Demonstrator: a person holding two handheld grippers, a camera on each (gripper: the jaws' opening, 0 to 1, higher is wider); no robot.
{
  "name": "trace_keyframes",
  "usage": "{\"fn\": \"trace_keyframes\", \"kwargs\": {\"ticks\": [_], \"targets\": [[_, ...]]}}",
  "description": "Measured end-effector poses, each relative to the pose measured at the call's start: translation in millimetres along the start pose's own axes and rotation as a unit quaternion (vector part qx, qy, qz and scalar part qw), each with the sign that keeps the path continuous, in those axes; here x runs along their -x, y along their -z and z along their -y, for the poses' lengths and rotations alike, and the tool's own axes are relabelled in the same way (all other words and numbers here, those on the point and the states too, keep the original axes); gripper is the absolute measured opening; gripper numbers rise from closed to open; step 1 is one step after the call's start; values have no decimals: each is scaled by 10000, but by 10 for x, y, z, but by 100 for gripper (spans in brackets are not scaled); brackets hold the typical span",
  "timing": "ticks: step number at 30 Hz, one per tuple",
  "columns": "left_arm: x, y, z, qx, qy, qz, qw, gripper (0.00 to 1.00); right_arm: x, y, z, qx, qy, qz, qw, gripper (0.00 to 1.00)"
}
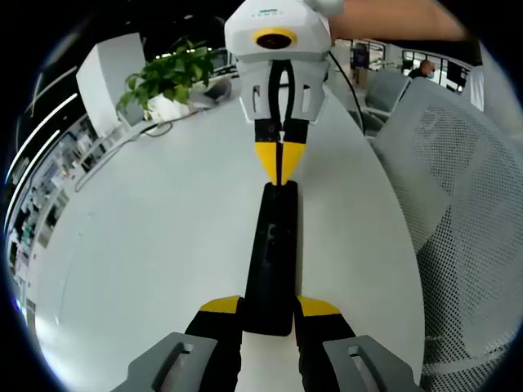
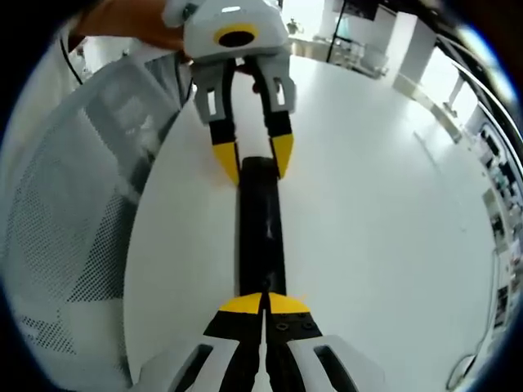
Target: Press the specified remote control buttons in sequence, fully releasing each button before pressing the next.
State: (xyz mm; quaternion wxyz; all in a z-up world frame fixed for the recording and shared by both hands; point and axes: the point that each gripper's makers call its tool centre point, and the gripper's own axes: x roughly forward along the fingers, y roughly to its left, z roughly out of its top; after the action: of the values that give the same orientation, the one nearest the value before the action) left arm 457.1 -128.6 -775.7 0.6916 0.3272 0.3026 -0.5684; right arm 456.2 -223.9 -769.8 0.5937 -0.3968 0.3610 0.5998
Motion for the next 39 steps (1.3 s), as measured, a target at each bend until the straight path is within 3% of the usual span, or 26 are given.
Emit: {"fn": "trace_keyframes", "kwargs": {"ticks": [39], "targets": [[2, 8, -5, -9, 3, 20, 10000, 24, 47, -112, 20, 3, 12, 160, 9999, 0]]}}
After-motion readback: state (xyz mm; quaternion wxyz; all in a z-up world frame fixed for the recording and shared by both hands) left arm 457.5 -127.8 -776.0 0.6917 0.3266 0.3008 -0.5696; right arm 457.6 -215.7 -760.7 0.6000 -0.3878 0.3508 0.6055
